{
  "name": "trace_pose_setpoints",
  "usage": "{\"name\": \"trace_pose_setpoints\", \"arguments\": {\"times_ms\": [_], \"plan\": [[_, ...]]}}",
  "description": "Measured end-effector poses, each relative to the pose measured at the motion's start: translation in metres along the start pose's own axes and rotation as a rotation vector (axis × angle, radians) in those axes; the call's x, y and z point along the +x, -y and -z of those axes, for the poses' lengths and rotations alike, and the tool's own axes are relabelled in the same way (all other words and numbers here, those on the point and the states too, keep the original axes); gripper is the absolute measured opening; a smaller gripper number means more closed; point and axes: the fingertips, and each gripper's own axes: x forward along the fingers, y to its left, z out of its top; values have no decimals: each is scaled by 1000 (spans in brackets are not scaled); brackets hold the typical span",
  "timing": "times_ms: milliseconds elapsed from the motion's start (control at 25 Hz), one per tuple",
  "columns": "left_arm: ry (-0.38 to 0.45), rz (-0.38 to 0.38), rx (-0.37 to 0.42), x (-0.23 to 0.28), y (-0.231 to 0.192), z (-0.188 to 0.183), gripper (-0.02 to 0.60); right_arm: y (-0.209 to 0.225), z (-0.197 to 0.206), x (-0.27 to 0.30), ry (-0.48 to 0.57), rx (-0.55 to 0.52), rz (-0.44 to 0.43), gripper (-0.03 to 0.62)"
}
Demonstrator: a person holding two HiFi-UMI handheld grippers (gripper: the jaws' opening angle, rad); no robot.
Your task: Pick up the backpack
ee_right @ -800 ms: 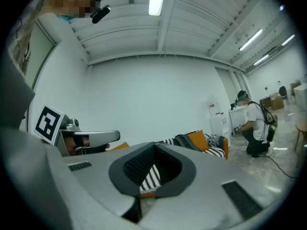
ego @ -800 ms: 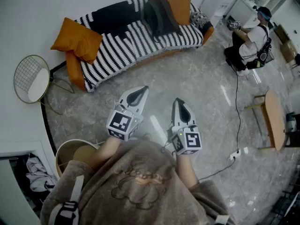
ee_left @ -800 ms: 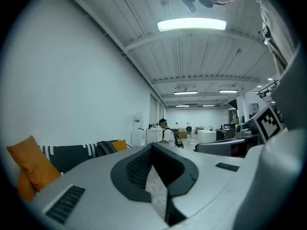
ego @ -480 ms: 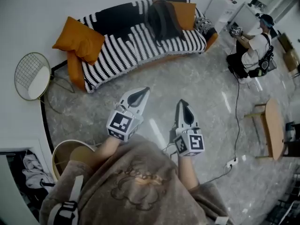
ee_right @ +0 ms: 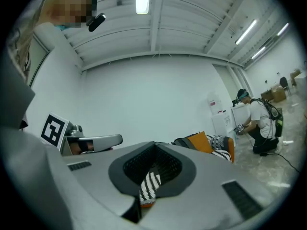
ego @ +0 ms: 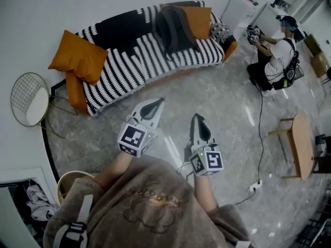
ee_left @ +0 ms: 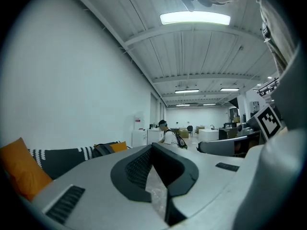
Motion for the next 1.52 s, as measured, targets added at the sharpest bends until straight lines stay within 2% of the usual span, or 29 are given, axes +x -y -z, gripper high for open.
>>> {"name": "trace_pose_setpoints", "arguments": {"times_ms": [360,880,1160,1520], "plan": [[-23,29,-13,99,-57,-5,0,60,-16,93,-18,14,38,0],[-55,55,-21,225,-151,-19,0,113,-44,242,-30,25,48,0],[-51,83,-17,273,-184,-22,0,137,-53,291,-21,17,80,0],[-46,90,-12,322,-207,-30,0,174,-62,335,-39,18,92,0]]}}
